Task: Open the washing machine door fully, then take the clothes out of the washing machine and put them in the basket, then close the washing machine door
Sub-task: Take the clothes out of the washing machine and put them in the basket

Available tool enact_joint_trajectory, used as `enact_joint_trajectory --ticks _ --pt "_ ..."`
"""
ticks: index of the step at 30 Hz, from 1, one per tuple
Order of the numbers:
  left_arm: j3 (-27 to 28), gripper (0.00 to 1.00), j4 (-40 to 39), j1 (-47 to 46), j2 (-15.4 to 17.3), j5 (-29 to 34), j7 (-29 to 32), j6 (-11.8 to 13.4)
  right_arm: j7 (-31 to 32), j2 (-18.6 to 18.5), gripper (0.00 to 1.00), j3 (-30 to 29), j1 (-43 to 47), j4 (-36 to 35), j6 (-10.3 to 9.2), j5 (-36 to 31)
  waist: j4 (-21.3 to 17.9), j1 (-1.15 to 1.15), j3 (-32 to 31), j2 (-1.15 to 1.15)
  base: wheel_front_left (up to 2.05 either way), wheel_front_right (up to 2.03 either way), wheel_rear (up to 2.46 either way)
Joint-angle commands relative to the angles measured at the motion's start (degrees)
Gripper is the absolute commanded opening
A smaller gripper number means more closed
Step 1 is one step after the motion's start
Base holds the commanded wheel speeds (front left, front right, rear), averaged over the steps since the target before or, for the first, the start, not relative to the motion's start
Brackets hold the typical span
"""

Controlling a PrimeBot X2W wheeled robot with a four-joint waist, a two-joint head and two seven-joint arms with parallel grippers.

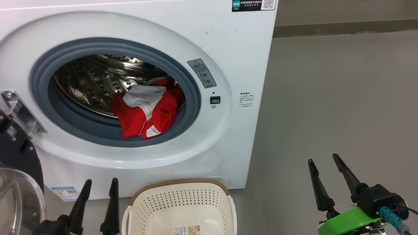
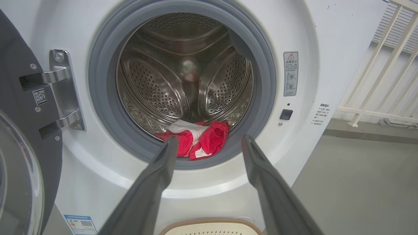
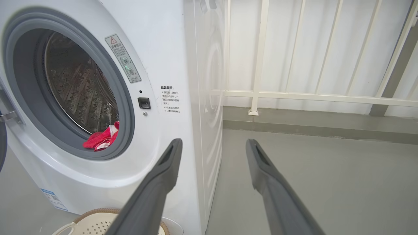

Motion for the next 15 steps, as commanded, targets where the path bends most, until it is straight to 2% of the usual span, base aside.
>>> enact_joint_trajectory --ticks 1,15 --pt "1.6 1.0 -1.0 -2.5 0.9 -0.1 -0.6 -0.1 -0.4 -0.4 1.0 1.4 -1.7 -1.3 0.36 -0.5 0.1 0.0 0.2 0.0 0.0 0.0 0.0" --pt "1.6 1.0 0.1 -4.3 0.2 -1.4 -0.5 0.7 -0.4 -0.4 1.0 1.3 -2.4 -2.0 0.36 -0.9 0.9 0.0 3.3 0.0 0.0 0.0 0.0"
